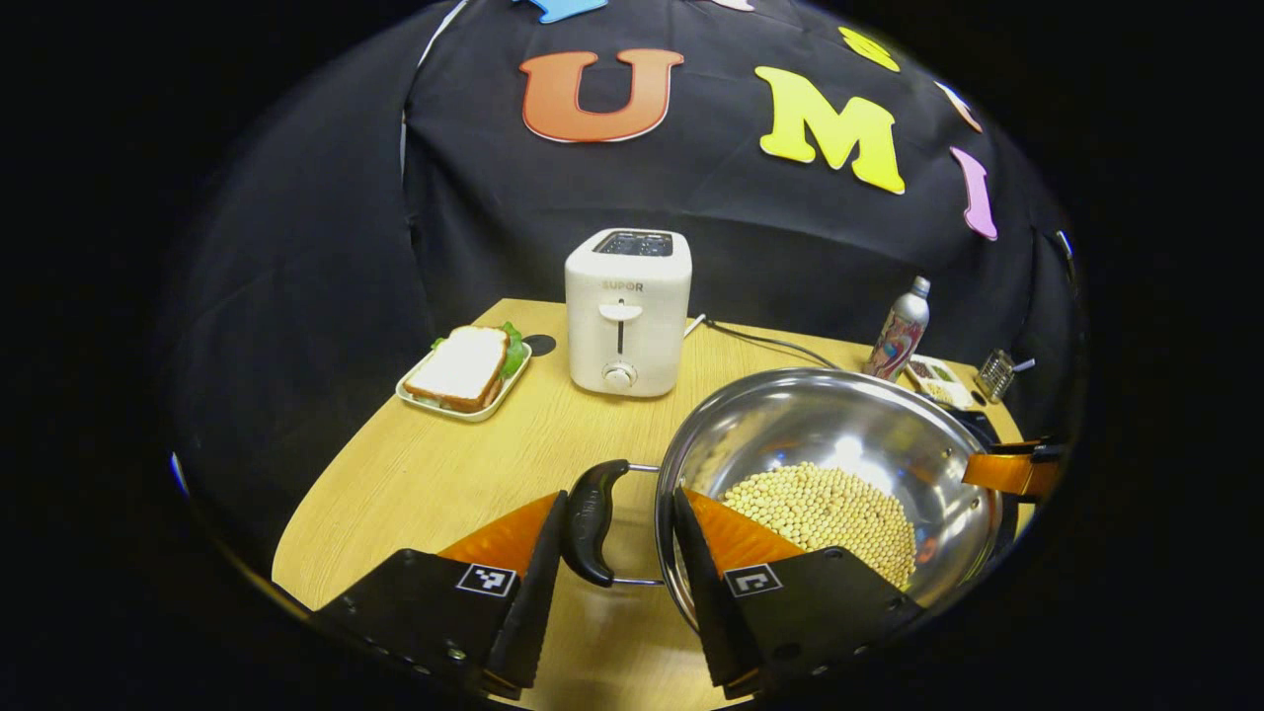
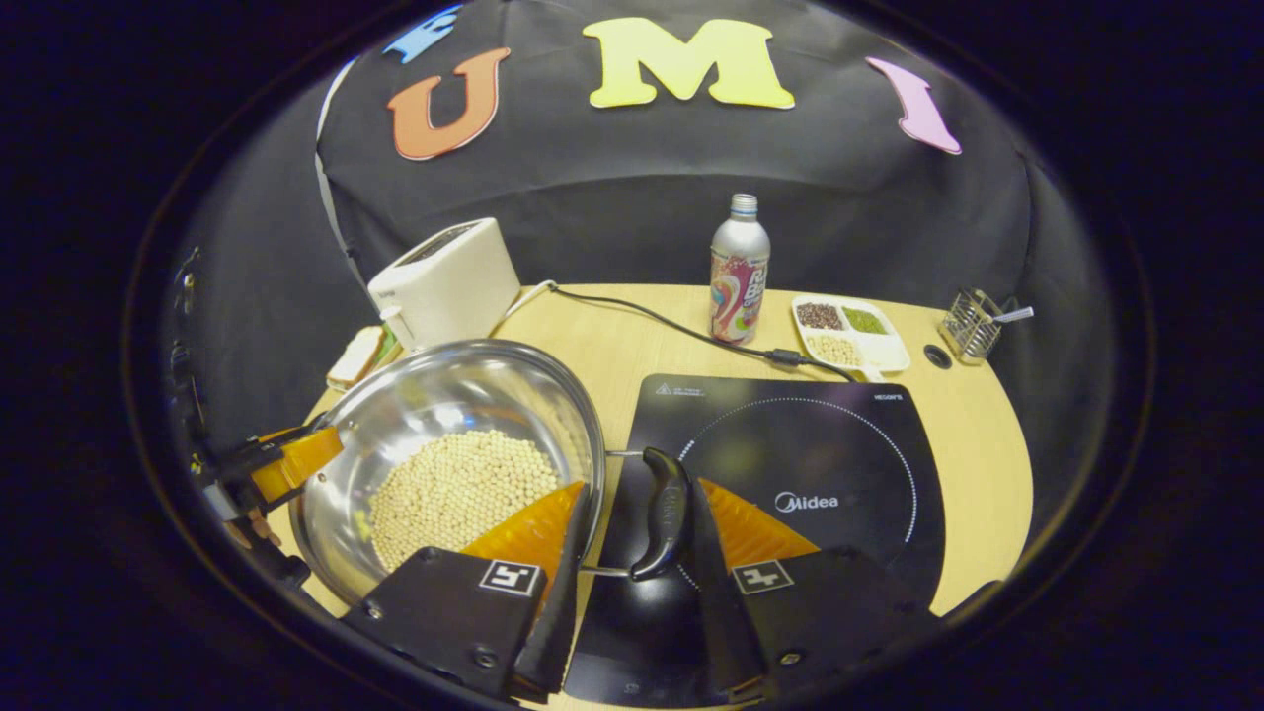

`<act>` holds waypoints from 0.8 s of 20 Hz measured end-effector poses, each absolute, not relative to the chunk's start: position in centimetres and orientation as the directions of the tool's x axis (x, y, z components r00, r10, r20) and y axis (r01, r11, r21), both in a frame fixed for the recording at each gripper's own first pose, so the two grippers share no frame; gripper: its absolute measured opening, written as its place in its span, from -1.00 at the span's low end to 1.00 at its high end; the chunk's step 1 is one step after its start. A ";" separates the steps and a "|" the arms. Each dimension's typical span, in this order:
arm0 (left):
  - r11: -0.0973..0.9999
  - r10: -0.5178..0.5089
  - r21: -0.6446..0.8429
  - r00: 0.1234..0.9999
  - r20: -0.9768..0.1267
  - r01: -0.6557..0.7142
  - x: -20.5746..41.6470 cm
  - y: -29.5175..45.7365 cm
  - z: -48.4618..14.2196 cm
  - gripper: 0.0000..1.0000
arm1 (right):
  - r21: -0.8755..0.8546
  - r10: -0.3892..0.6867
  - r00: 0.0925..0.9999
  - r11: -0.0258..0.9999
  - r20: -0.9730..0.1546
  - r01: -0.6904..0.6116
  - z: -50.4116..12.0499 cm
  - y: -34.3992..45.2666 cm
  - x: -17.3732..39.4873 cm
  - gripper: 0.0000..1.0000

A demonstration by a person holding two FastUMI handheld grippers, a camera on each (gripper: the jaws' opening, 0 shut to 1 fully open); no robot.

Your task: First push the handle of the pot to place it horizontally, then grasp the pot with both hands and set it on the induction cooktop.

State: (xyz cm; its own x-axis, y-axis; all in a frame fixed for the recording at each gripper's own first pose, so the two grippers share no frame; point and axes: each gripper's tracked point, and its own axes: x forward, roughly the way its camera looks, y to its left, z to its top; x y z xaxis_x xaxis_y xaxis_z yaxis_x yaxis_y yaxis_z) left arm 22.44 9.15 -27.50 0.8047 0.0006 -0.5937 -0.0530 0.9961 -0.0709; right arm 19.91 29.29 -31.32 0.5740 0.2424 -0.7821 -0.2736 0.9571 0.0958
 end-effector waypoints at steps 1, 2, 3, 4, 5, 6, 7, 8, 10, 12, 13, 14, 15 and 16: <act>0.996 0.008 -0.068 0.806 -0.592 -0.060 22.1 9.2 -26.7 0.17 | 0.112 0.259 0.563 0.953 -0.785 -0.282 -30.4 29.0 19.8 0.11; 0.997 0.013 -0.054 0.818 -0.575 -0.055 21.8 9.0 -25.3 0.11 | 0.125 0.274 0.560 0.949 -0.782 -0.290 -29.4 28.7 19.6 0.11; 0.998 0.015 -0.046 0.822 -0.569 -0.049 21.3 8.6 -24.5 0.10 | 0.124 0.281 0.561 0.946 -0.778 -0.301 -28.4 28.3 19.6 0.10; 0.998 0.014 -0.047 0.823 -0.568 -0.050 21.1 8.3 -23.7 0.10 | 0.127 0.286 0.565 0.944 -0.774 -0.303 -27.4 27.7 19.5 0.10; 0.998 0.012 -0.049 0.824 -0.566 -0.049 20.9 7.7 -22.8 0.10 | 0.130 0.290 0.568 0.943 -0.770 -0.306 -26.4 27.2 19.5 0.14; 0.998 0.009 -0.051 0.829 -0.559 -0.046 20.7 7.2 -22.0 0.10 | 0.135 0.297 0.573 0.942 -0.764 -0.308 -25.6 26.8 19.5 0.10; 0.998 0.004 -0.055 0.834 -0.551 -0.042 20.6 6.7 -21.1 0.10 | 0.137 0.303 0.579 0.940 -0.757 -0.314 -24.6 26.2 19.5 0.08; 0.998 0.000 -0.058 0.841 -0.540 -0.037 20.7 6.1 -20.4 0.10 | 0.139 0.309 0.585 0.938 -0.750 -0.317 -23.5 25.6 19.5 0.10; 0.998 -0.007 -0.055 0.853 -0.522 -0.025 20.7 4.4 -19.1 0.10 | 0.138 0.313 0.598 0.937 -0.738 -0.320 -21.9 24.2 19.5 0.08; 0.999 -0.017 -0.047 0.858 -0.513 -0.009 20.7 2.7 -18.0 0.10 | 0.131 0.312 0.605 0.937 -0.733 -0.324 -20.8 22.4 19.7 0.08; 0.999 -0.023 -0.039 0.860 -0.510 0.003 20.9 1.8 -17.5 0.10 | 0.131 0.309 0.610 0.939 -0.730 -0.319 -20.3 21.5 19.9 0.10; 0.999 -0.029 -0.035 0.862 -0.505 0.013 21.0 0.9 -17.2 0.10 | 0.127 0.306 0.615 0.940 -0.727 -0.317 -19.8 20.6 20.0 0.10; 0.999 -0.037 -0.034 0.864 -0.502 0.023 21.0 -0.1 -16.9 0.10 | 0.129 0.301 0.623 0.943 -0.722 -0.307 -19.3 19.6 20.3 0.10; 0.999 -0.046 -0.034 0.867 -0.497 0.034 21.0 -1.2 -16.6 0.10 | 0.125 0.295 0.630 0.946 -0.719 -0.300 -19.0 18.6 20.5 0.10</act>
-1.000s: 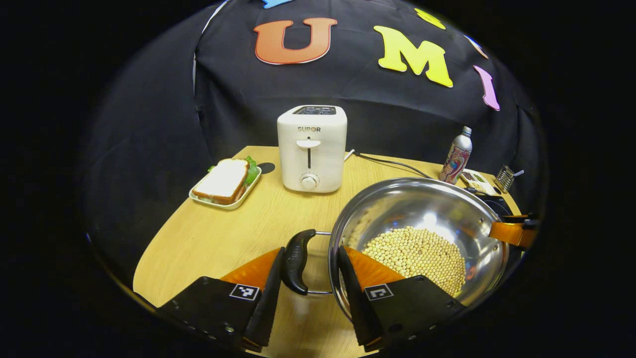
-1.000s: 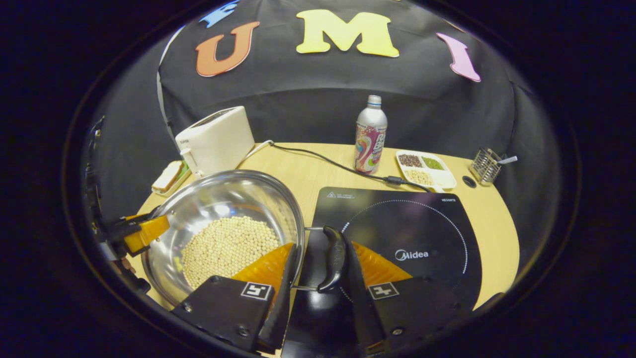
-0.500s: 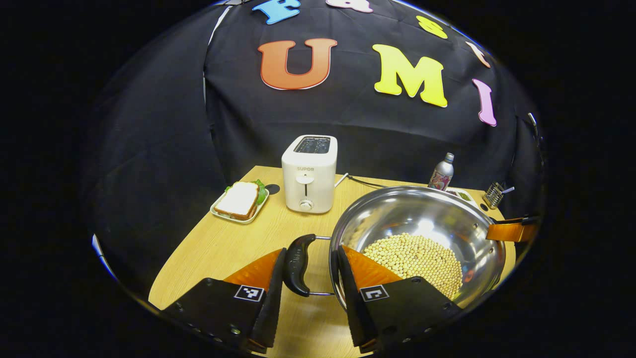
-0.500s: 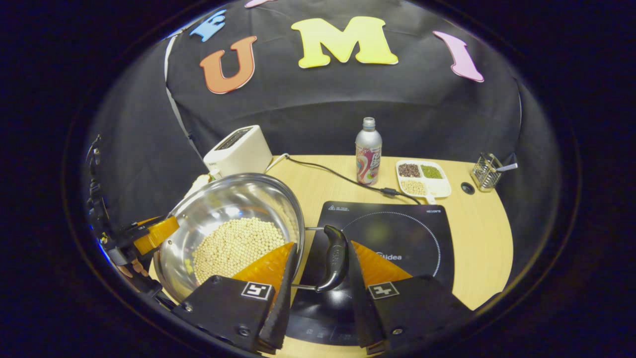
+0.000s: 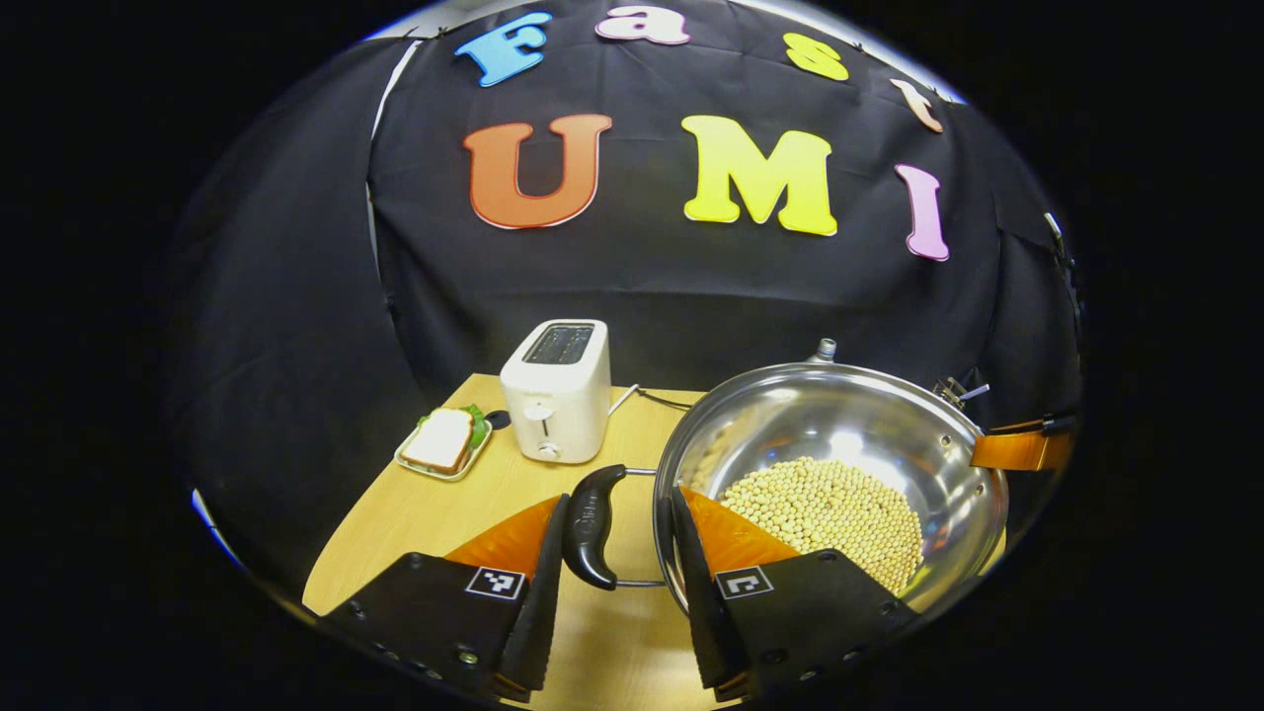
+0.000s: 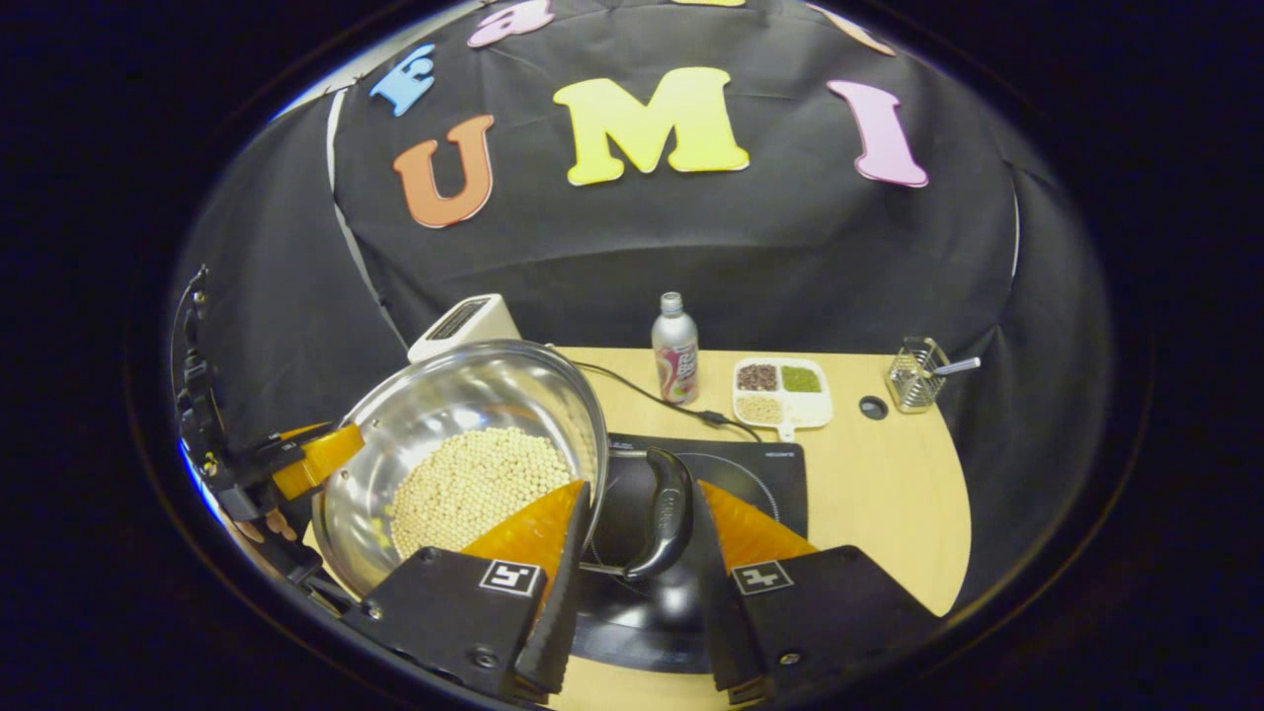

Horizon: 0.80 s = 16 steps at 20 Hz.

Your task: First push the handle of the pot to place it horizontally, then grasp the pot with both hands and set it on the induction cooktop.

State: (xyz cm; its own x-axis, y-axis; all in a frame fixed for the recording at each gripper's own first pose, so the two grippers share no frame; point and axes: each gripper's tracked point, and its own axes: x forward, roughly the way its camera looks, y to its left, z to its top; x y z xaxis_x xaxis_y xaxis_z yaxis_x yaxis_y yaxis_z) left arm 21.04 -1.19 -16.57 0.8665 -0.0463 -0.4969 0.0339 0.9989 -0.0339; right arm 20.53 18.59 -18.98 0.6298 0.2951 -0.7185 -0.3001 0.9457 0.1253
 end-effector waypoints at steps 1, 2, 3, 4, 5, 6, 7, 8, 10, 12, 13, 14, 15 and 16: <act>0.998 -0.056 -0.039 0.866 -0.497 0.042 21.2 -2.2 -16.4 0.10 | 0.122 0.288 0.637 0.948 -0.715 -0.293 -18.6 17.5 20.8 0.08; 0.998 -0.067 -0.045 0.866 -0.495 0.051 21.4 -3.3 -16.3 0.10 | 0.115 0.280 0.642 0.951 -0.714 -0.288 -18.3 16.4 20.9 0.08; 0.997 -0.076 -0.049 0.867 -0.493 0.060 21.6 -4.3 -16.1 0.10 | 0.110 0.273 0.646 0.953 -0.713 -0.281 -18.1 15.3 21.1 0.13; 0.996 -0.084 -0.049 0.867 -0.491 0.069 21.8 -5.0 -15.6 0.10 | 0.104 0.266 0.649 0.955 -0.713 -0.276 -18.0 14.4 21.2 0.10; 0.996 -0.094 -0.047 0.867 -0.489 0.082 22.1 -6.1 -15.4 0.10 | 0.097 0.259 0.654 0.957 -0.711 -0.273 -17.8 13.3 21.5 0.08; 0.995 -0.103 -0.045 0.868 -0.486 0.092 22.4 -7.0 -15.2 0.10 | 0.097 0.254 0.658 0.959 -0.709 -0.265 -17.7 12.4 21.7 0.10; 0.994 -0.109 -0.046 0.870 -0.480 0.099 22.6 -7.8 -15.0 0.10 | 0.097 0.249 0.662 0.961 -0.707 -0.259 -17.6 11.6 21.9 0.10; 0.993 -0.115 -0.044 0.873 -0.474 0.107 23.0 -8.7 -15.0 0.10 | 0.097 0.244 0.665 0.963 -0.706 -0.251 -17.7 10.7 22.2 0.10; 0.992 -0.126 -0.043 0.872 -0.473 0.120 23.6 -10.3 -15.3 0.10 | 0.097 0.231 0.669 0.968 -0.706 -0.232 -18.0 9.4 22.8 0.10; 0.990 -0.139 -0.048 0.862 -0.488 0.132 24.1 -11.6 -16.3 0.10 | 0.095 0.218 0.673 0.972 -0.706 -0.216 -18.6 8.3 23.3 0.10; 0.989 -0.144 -0.052 0.857 -0.495 0.136 24.4 -12.1 -17.0 0.10 | 0.093 0.214 0.672 0.973 -0.709 -0.212 -19.2 7.7 23.6 0.10; 0.989 -0.148 -0.055 0.852 -0.502 0.139 24.6 -12.6 -17.5 0.10 | 0.094 0.210 0.667 0.974 -0.715 -0.206 -19.8 7.4 23.8 0.14; 0.989 -0.150 -0.058 0.848 -0.508 0.140 24.9 -13.1 -18.1 0.10 | 0.097 0.208 0.661 0.975 -0.721 -0.201 -20.5 7.0 24.0 0.14; 0.988 -0.151 -0.058 0.843 -0.516 0.142 25.0 -13.4 -18.5 0.10 | 0.102 0.206 0.655 0.976 -0.727 -0.193 -21.1 6.6 24.3 0.10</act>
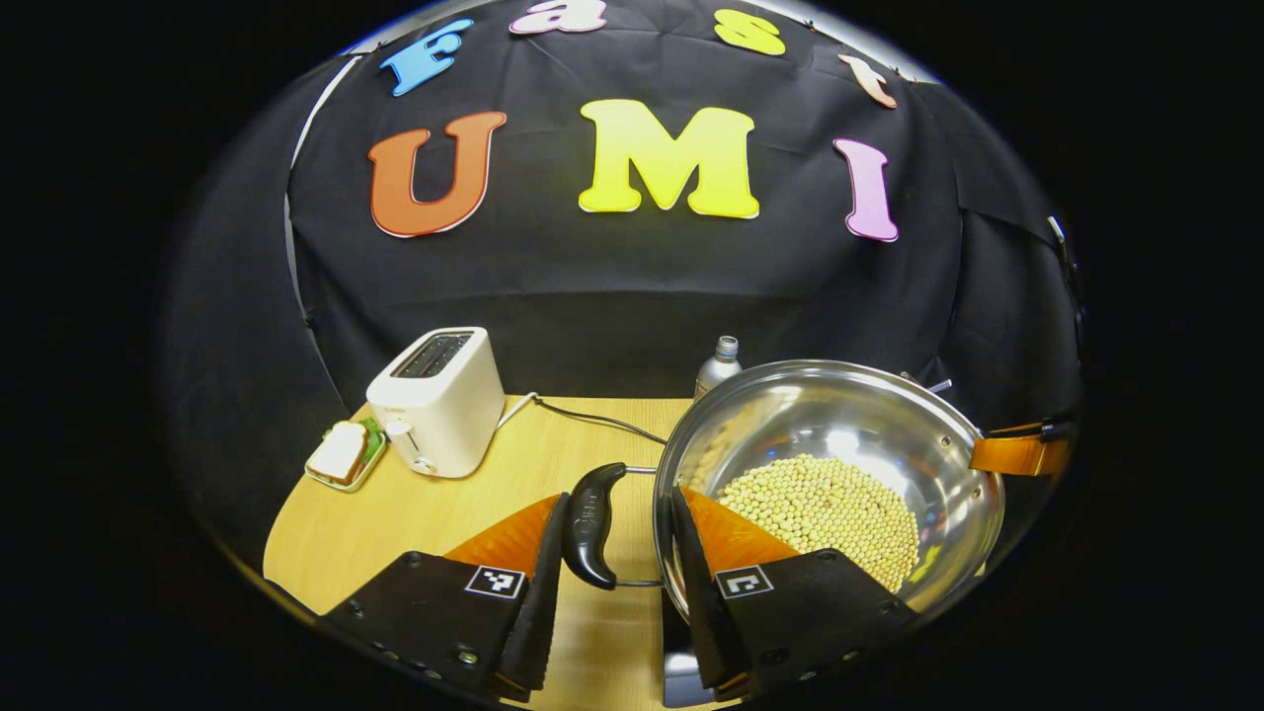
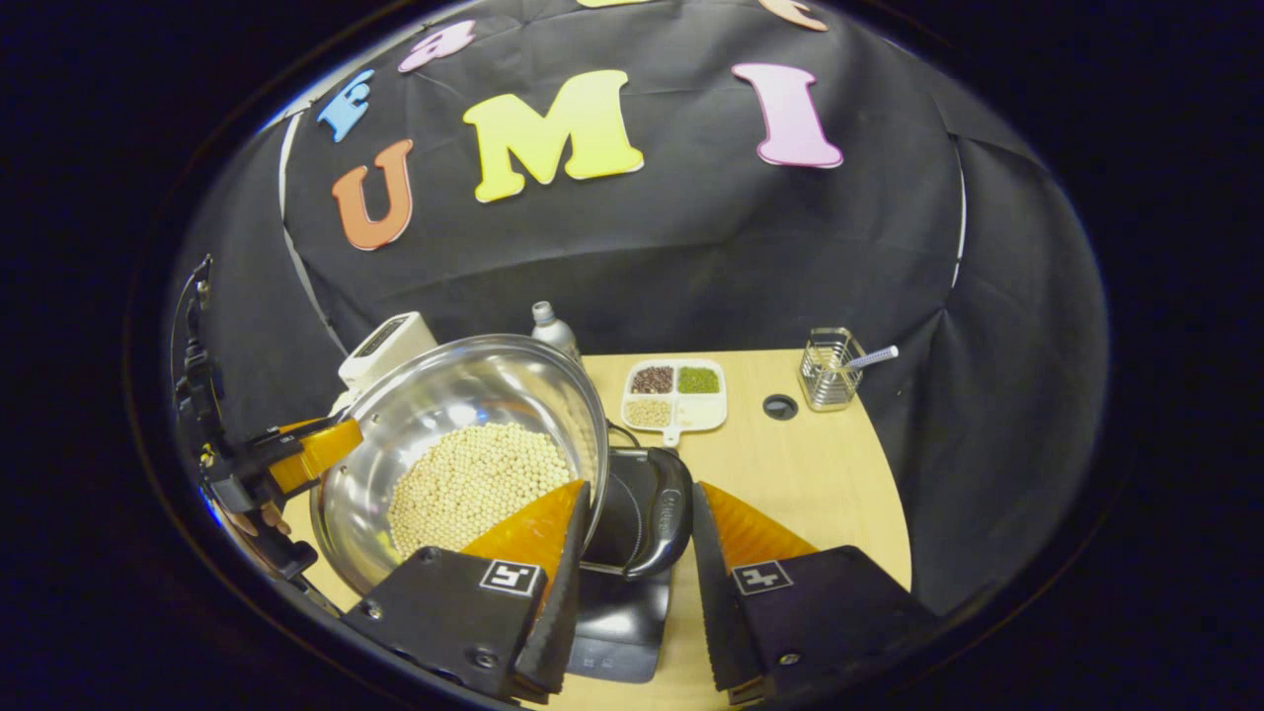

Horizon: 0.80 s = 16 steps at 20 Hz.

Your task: First push the handle of the pot to place it horizontally, then grasp the pot with both hands and set it on the induction cooktop.

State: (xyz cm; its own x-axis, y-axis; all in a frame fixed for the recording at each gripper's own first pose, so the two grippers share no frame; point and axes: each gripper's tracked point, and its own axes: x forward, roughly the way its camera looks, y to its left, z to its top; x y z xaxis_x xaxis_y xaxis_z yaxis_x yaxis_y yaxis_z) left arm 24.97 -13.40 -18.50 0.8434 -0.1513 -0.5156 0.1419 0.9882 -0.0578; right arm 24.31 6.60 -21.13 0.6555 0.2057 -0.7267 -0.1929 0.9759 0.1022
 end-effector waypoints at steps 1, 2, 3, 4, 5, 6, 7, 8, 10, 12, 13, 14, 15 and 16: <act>0.988 -0.153 -0.056 0.839 -0.522 0.145 25.1 -13.8 -19.0 0.10 | 0.105 0.203 0.650 0.977 -0.732 -0.187 -21.8 6.2 24.5 0.14; 0.988 -0.154 -0.054 0.835 -0.528 0.148 25.2 -14.2 -19.5 0.11 | 0.112 0.201 0.645 0.978 -0.737 -0.176 -22.3 6.0 24.7 0.14; 0.987 -0.155 -0.054 0.832 -0.532 0.149 25.4 -14.6 -20.2 0.11 | 0.115 0.199 0.642 0.979 -0.741 -0.170 -22.8 5.7 24.8 0.10; 0.987 -0.157 -0.056 0.830 -0.536 0.151 25.7 -14.9 -20.8 0.11 | 0.118 0.197 0.639 0.979 -0.743 -0.165 -23.4 5.4 25.1 0.10; 0.987 -0.159 -0.060 0.828 -0.537 0.151 25.8 -15.1 -21.4 0.11 | 0.121 0.196 0.637 0.980 -0.746 -0.159 -23.9 5.2 25.2 0.08; 0.987 -0.160 -0.062 0.826 -0.541 0.151 26.0 -15.4 -21.9 0.11 | 0.123 0.194 0.635 0.980 -0.748 -0.154 -24.4 5.1 25.4 0.08; 0.986 -0.162 -0.064 0.824 -0.544 0.151 26.0 -15.6 -22.5 0.11 | 0.122 0.192 0.634 0.981 -0.749 -0.153 -25.1 4.9 25.4 0.08; 0.986 -0.162 -0.066 0.824 -0.543 0.151 26.0 -15.8 -22.9 0.11 | 0.120 0.191 0.636 0.981 -0.747 -0.154 -25.5 4.7 25.4 0.08; 0.986 -0.167 -0.074 0.821 -0.546 0.150 26.3 -16.0 -23.9 0.11 | 0.119 0.191 0.638 0.981 -0.746 -0.154 -26.5 4.5 25.7 0.08; 0.985 -0.171 -0.079 0.814 -0.554 0.153 26.2 -16.1 -24.8 0.11 | 0.132 0.196 0.640 0.980 -0.743 -0.147 -27.6 4.4 25.8 0.08; 0.985 -0.172 -0.082 0.813 -0.556 0.152 26.4 -16.2 -25.3 0.11 | 0.133 0.195 0.640 0.981 -0.744 -0.145 -28.2 4.4 25.8 0.12; 0.985 -0.173 -0.084 0.811 -0.559 0.152 26.3 -16.3 -25.8 0.11 | 0.131 0.194 0.641 0.981 -0.743 -0.145 -28.6 4.3 25.9 0.08; 0.984 -0.176 -0.087 0.809 -0.561 0.153 26.3 -16.3 -26.2 0.11 | 0.128 0.192 0.642 0.981 -0.742 -0.146 -29.0 4.2 25.8 0.08; 0.983 -0.182 -0.095 0.806 -0.563 0.156 26.3 -16.5 -26.7 0.11 | 0.127 0.190 0.645 0.982 -0.740 -0.143 -29.4 4.0 25.7 0.13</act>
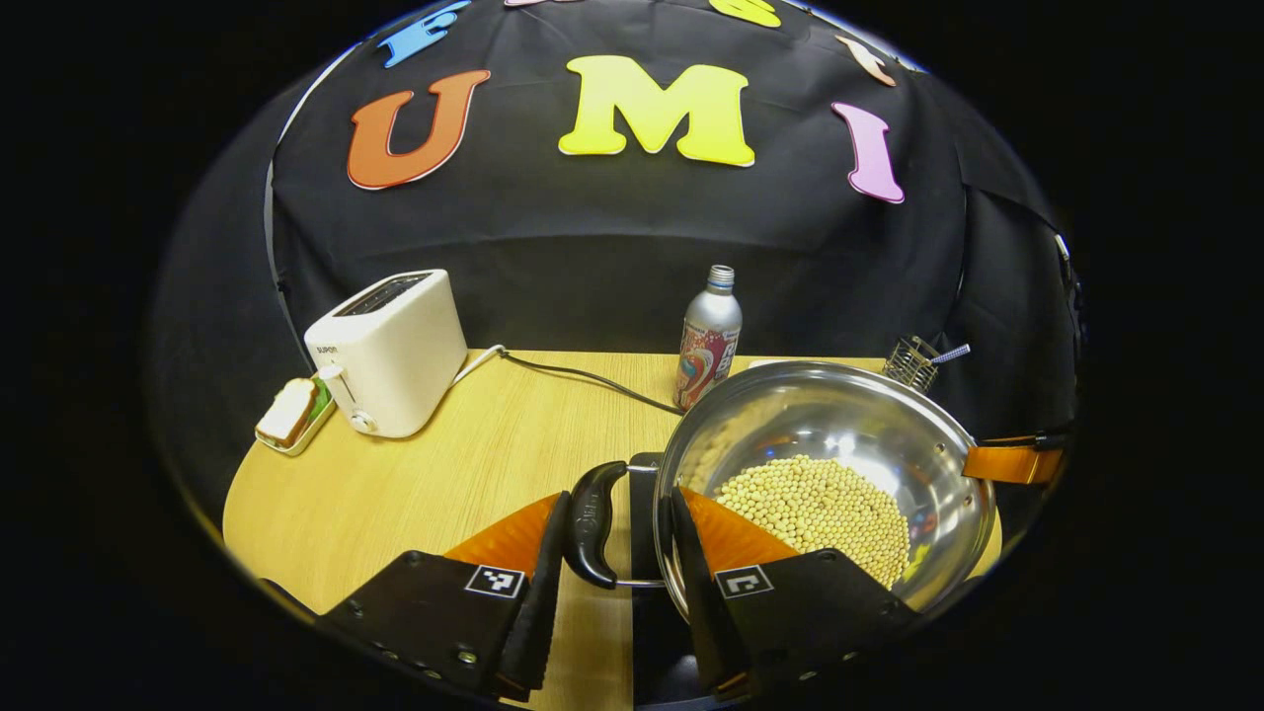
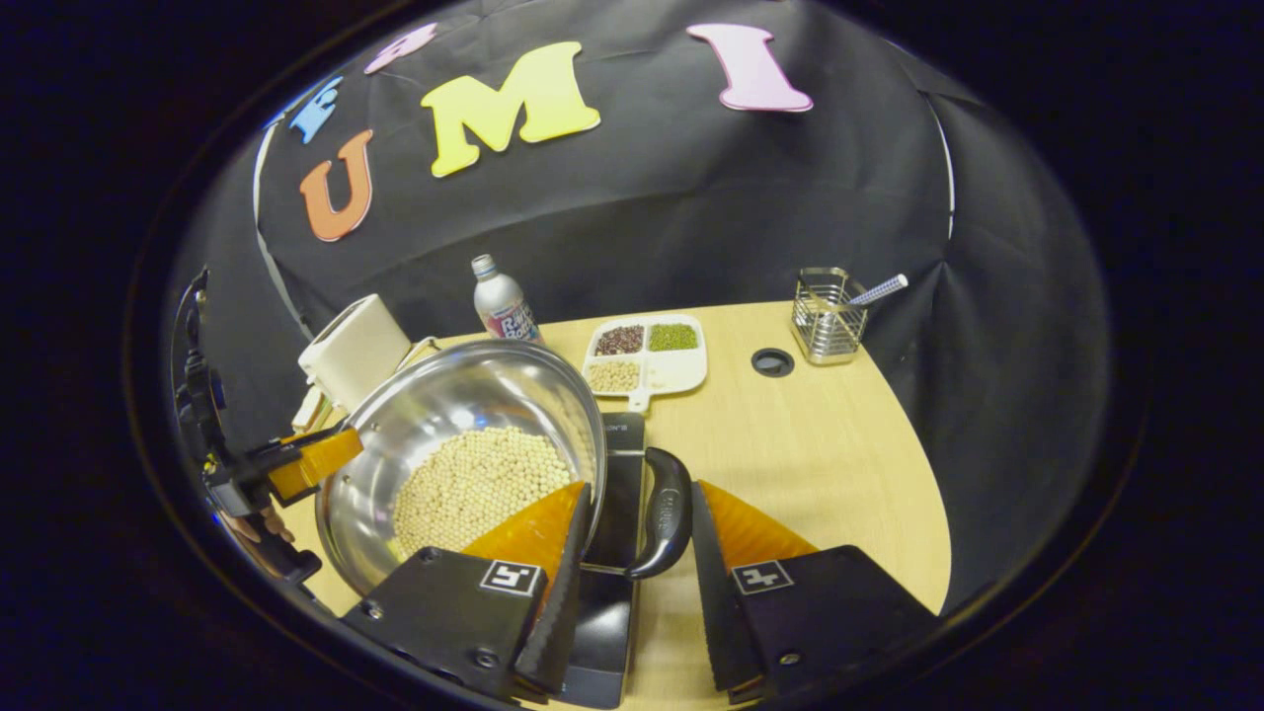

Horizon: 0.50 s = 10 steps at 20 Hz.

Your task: First push the handle of the pot to place it horizontally, then grasp the pot with both hands and set it on the induction cooktop.

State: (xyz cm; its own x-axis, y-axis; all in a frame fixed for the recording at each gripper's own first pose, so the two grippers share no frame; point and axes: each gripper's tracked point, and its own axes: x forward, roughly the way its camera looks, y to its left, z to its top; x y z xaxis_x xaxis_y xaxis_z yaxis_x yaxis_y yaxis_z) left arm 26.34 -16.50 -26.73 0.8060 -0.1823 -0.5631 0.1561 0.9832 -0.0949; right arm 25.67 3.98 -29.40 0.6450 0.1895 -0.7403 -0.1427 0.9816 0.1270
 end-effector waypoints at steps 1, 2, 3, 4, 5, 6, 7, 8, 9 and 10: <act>0.982 -0.188 -0.104 0.800 -0.570 0.157 26.2 -16.6 -27.3 0.10 | 0.129 0.188 0.648 0.982 -0.738 -0.138 -29.8 3.8 25.6 0.08; 0.982 -0.187 -0.100 0.829 -0.527 0.158 26.6 -16.5 -26.8 0.10 | 0.154 0.203 0.650 0.979 -0.733 -0.133 -30.4 3.8 25.7 0.08; 0.983 -0.185 -0.103 0.822 -0.539 0.153 26.2 -16.4 -27.0 0.11 | 0.176 0.217 0.661 0.976 -0.718 -0.129 -30.2 3.9 25.6 0.14; 0.982 -0.189 -0.109 0.828 -0.527 0.155 26.1 -16.5 -26.7 0.10 | 0.190 0.226 0.666 0.973 -0.710 -0.128 -30.1 3.7 25.6 0.11; 0.981 -0.195 -0.116 0.828 -0.526 0.157 26.1 -16.4 -26.8 0.11 | 0.204 0.233 0.675 0.971 -0.700 -0.124 -30.1 3.7 25.7 0.14; 0.980 -0.199 -0.127 0.830 -0.521 0.154 26.2 -16.4 -26.9 0.10 | 0.211 0.237 0.682 0.970 -0.692 -0.123 -30.1 3.7 25.7 0.15; 0.979 -0.201 -0.138 0.833 -0.515 0.151 26.3 -16.4 -26.9 0.14 | 0.214 0.239 0.686 0.969 -0.687 -0.123 -30.2 3.7 25.7 0.17; 0.978 -0.204 -0.144 0.832 -0.516 0.150 26.2 -16.4 -26.9 0.13 | 0.214 0.238 0.690 0.969 -0.684 -0.122 -30.1 3.7 25.8 0.17; 0.978 -0.207 -0.143 0.832 -0.514 0.155 26.3 -16.3 -26.9 0.13 | 0.211 0.236 0.693 0.970 -0.681 -0.123 -30.1 3.7 25.8 0.17; 0.977 -0.211 -0.144 0.829 -0.517 0.159 26.2 -16.5 -26.9 0.13 | 0.213 0.235 0.696 0.970 -0.679 -0.120 -30.1 3.7 25.8 0.18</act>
State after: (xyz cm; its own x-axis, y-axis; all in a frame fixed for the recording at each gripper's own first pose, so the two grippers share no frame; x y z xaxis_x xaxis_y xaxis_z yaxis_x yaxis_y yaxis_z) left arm 26.24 -16.47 -26.88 0.8294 -0.2108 -0.5173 0.1586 0.9768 -0.1437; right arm 25.81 3.73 -30.14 0.6955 0.2353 -0.6789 -0.1201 0.9696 0.2130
